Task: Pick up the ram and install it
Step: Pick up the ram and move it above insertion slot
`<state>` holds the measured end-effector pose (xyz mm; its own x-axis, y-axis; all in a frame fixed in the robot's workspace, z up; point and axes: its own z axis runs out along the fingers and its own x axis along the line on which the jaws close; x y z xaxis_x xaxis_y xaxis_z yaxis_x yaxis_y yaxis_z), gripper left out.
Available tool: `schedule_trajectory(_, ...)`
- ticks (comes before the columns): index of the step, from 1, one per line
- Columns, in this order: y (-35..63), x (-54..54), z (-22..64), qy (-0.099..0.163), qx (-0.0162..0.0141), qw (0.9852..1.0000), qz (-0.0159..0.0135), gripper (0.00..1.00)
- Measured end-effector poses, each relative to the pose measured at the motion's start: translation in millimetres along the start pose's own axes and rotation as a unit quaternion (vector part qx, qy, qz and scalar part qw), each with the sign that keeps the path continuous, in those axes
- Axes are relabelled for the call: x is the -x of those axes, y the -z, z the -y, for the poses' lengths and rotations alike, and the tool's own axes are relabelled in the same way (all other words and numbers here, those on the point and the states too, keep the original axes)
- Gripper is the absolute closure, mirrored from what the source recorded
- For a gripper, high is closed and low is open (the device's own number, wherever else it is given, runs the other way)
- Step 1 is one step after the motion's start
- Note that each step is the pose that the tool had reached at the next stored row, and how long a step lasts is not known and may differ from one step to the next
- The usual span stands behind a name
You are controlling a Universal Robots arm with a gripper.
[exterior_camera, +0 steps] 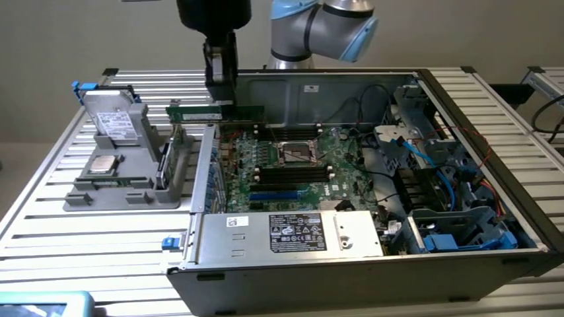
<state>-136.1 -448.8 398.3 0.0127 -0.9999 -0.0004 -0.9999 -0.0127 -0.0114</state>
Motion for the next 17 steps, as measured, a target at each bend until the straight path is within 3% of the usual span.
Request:
schedule_trajectory(11,-5.2,6.2,49.3,0.0,-0.0032,1.0,-0.0022,0.86)
schedule_trajectory(17,-8.9,11.9,71.8,0.0,-0.0055,1.0,-0.0024,0.86)
